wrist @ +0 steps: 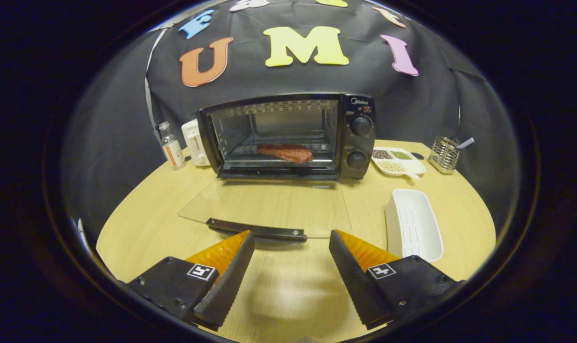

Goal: Open the toaster oven, put the food inside, and close the toaster oven door.

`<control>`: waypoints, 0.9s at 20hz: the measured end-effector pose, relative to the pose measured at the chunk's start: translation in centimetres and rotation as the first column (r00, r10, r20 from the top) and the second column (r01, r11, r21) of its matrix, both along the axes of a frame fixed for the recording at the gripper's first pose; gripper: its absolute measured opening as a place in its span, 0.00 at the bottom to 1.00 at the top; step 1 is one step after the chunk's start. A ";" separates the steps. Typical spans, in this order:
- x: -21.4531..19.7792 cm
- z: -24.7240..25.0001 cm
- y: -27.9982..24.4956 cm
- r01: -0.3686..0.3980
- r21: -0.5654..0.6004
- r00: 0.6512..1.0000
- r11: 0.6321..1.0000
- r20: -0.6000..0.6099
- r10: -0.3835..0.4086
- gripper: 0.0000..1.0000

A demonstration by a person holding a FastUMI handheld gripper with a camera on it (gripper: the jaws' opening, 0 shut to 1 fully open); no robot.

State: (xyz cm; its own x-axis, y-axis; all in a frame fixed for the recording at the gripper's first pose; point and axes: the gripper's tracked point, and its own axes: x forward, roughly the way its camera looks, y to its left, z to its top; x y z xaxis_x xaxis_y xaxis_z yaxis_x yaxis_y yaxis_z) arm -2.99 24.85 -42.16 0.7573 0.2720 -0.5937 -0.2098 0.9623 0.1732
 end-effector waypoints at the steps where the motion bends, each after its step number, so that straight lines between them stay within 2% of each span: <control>1: -0.2 -0.6 0.5 -0.005 -0.003 1.000 1.000 -0.013 0.005 1.00; 8: 0.3 -4.1 3.6 -0.020 -0.015 0.997 1.000 -0.070 0.019 1.00; 13: 0.8 -3.8 4.4 -0.017 -0.003 0.998 1.000 -0.065 0.017 1.00; 18: 1.1 -1.2 4.4 -0.007 0.035 0.998 0.999 -0.058 0.009 1.00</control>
